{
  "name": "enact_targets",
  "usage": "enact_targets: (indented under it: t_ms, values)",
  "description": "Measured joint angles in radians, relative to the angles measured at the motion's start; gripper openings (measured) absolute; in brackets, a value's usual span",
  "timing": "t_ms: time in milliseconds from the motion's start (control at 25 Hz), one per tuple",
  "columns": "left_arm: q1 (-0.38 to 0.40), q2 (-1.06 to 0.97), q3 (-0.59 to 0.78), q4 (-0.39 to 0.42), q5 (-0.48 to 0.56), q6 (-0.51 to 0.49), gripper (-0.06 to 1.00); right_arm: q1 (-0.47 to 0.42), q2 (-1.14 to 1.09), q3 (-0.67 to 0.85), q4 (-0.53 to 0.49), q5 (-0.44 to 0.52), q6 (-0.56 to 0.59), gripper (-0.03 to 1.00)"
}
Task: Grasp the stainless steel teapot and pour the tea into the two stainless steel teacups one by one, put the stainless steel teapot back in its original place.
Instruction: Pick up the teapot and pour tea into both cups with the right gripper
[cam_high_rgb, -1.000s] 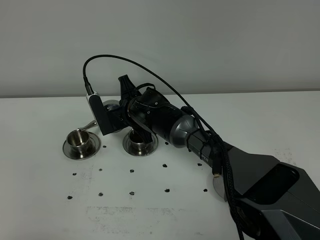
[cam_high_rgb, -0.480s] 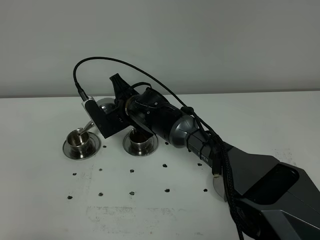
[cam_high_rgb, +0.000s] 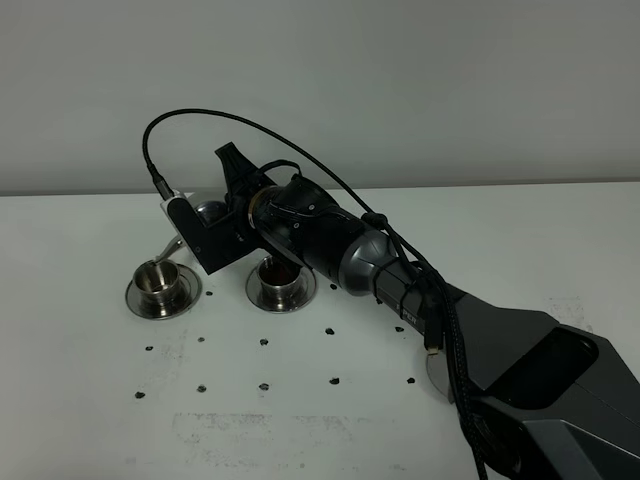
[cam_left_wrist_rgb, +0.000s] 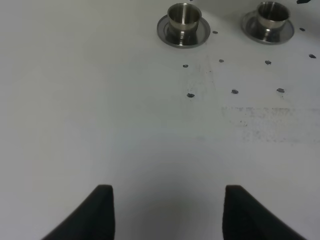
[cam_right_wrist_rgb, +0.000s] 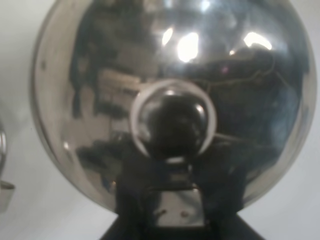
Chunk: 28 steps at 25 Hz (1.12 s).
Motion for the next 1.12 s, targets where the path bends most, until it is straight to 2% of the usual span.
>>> enact_targets:
  t_ms: [400,1120]
  values:
    - [0.000,0.000,0.000,0.000,0.000,0.000,0.54,0.000,0.000,0.000,-0.016,-0.017,0.000,0.21]
    - [0.000,0.000,0.000,0.000,0.000,0.000,0.54,-0.001,0.000,0.000,-0.021,-0.111,0.000,0.21]
